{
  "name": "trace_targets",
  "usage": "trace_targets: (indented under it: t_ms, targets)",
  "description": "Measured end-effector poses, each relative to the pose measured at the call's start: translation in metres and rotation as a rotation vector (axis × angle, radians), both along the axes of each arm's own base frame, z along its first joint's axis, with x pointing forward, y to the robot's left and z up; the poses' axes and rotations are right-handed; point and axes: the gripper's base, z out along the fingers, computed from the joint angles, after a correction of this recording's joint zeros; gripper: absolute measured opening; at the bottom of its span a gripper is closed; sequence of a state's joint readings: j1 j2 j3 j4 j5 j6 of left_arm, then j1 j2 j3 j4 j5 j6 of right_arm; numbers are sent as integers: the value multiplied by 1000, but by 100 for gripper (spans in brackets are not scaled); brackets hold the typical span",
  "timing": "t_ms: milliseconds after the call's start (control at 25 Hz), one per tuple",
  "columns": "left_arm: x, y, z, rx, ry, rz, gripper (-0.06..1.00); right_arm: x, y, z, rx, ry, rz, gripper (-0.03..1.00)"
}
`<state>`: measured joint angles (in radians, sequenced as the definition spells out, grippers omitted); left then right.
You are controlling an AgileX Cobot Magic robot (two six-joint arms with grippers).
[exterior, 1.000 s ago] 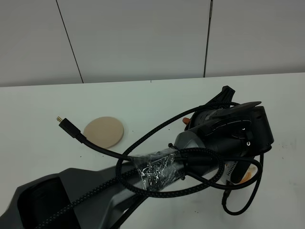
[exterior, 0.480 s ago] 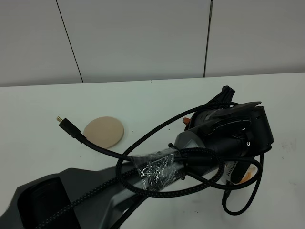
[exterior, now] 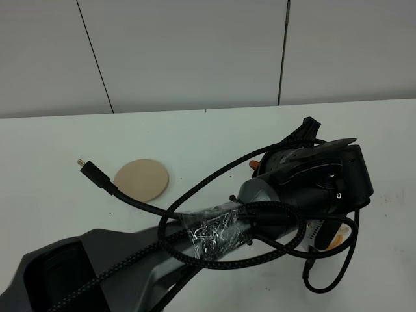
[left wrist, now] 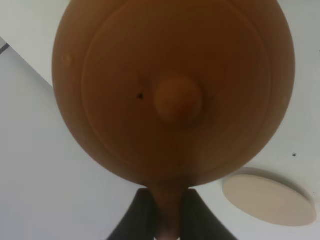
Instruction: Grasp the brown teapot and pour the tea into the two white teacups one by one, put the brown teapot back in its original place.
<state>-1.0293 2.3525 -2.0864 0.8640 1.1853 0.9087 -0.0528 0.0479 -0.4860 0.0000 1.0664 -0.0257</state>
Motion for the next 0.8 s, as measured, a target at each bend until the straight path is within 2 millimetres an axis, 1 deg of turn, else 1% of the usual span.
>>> trace_targets:
  t_ms: [800]
  targets:
    - [2,0,3,38,-35,-23,17,0,0,0,0,0,0,24]
